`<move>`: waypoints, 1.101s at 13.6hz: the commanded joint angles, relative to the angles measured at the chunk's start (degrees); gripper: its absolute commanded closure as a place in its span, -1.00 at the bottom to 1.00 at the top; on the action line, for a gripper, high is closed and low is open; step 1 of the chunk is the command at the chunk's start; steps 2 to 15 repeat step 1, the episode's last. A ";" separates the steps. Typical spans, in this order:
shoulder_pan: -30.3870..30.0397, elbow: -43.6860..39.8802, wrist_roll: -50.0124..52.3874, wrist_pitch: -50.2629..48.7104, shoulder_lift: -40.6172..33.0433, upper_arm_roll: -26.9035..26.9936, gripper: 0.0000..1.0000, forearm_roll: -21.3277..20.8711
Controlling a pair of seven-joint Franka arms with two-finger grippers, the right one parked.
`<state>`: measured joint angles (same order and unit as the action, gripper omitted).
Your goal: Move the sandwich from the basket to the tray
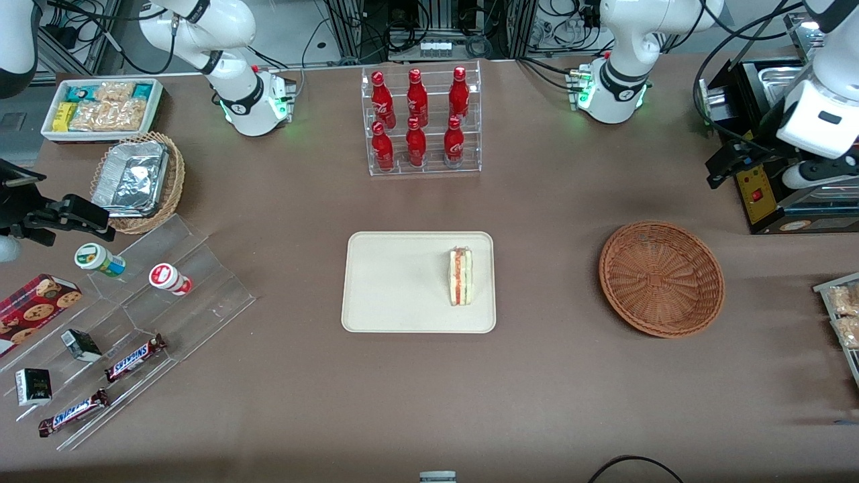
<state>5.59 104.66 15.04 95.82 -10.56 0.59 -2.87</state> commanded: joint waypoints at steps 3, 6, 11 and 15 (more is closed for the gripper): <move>-3.47 -2.01 -0.62 -1.95 0.90 -2.53 -1.00 1.63; -3.47 -2.01 -0.62 -1.95 0.90 -2.53 -1.00 1.63; -3.47 -2.01 -0.62 -1.95 0.90 -2.53 -1.00 1.63; -3.47 -2.01 -0.62 -1.95 0.90 -2.53 -1.00 1.63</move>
